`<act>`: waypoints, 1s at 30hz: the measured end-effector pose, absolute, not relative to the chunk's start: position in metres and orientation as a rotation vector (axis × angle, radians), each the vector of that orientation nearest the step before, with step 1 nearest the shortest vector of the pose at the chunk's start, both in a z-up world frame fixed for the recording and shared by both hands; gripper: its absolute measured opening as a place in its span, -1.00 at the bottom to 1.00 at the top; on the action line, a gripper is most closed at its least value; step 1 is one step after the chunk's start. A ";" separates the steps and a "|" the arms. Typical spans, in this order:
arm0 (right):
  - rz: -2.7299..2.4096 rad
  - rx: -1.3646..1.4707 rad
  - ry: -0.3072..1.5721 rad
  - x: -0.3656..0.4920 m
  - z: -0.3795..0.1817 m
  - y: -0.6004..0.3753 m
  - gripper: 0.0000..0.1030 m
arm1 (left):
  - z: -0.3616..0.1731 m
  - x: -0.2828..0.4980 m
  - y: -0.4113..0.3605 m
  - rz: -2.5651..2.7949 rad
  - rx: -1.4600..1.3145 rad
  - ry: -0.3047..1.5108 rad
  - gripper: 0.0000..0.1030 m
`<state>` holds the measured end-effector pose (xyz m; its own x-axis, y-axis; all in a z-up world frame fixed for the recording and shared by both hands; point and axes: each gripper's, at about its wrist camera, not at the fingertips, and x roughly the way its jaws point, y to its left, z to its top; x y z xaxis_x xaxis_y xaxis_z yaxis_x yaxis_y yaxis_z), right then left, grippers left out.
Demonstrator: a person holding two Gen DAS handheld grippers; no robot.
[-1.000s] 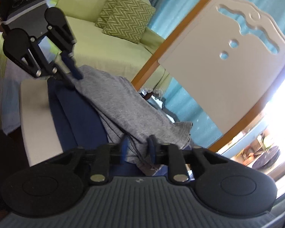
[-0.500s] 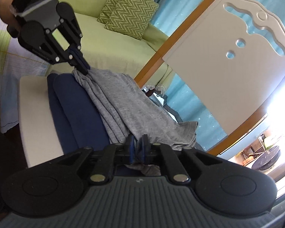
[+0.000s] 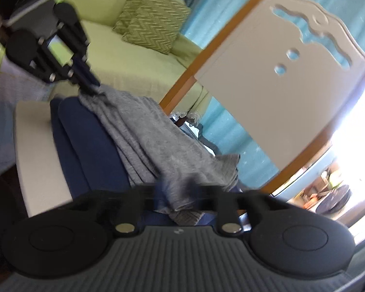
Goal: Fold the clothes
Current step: 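Press and smooth the grey garment on the stack with the left gripper while the right gripper holds its edge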
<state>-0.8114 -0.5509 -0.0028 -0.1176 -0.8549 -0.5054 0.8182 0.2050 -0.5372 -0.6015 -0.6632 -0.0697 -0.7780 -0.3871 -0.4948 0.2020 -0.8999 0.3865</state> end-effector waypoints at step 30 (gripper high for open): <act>-1.325 -0.229 1.123 -0.780 -0.033 -0.542 -0.95 | -0.081 -0.597 -0.658 -2.608 0.888 -0.515 -0.96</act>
